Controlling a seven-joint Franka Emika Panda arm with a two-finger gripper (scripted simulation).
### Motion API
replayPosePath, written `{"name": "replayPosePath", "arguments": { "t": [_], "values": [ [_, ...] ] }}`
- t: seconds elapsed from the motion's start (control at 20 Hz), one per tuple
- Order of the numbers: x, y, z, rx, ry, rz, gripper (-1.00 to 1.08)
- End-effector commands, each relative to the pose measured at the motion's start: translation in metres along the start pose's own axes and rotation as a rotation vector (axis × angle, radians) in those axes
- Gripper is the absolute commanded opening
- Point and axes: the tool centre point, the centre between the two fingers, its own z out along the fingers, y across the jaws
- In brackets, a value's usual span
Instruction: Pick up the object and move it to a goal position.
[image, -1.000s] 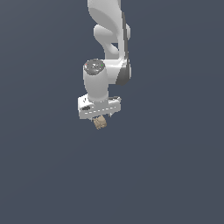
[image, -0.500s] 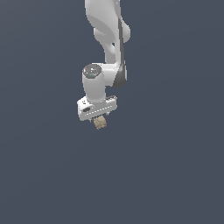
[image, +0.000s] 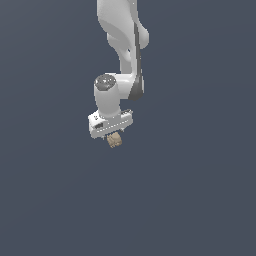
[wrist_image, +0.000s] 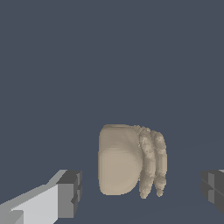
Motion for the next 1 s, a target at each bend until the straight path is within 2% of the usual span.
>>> {"name": "replayPosePath", "arguments": {
  "t": [0.0, 0.4, 0.7, 0.75, 0.95],
  "values": [
    [0.0, 0.0, 0.004, 0.0, 0.0, -0.001, 1.0],
    [-0.001, -0.001, 0.039, 0.0, 0.0, -0.003, 1.0],
    [-0.001, -0.001, 0.049, 0.0, 0.0, -0.005, 1.0],
    [-0.001, -0.001, 0.049, 0.0, 0.0, -0.005, -1.0],
    [-0.001, -0.001, 0.049, 0.0, 0.0, -0.005, -1.0]
  ]
}}
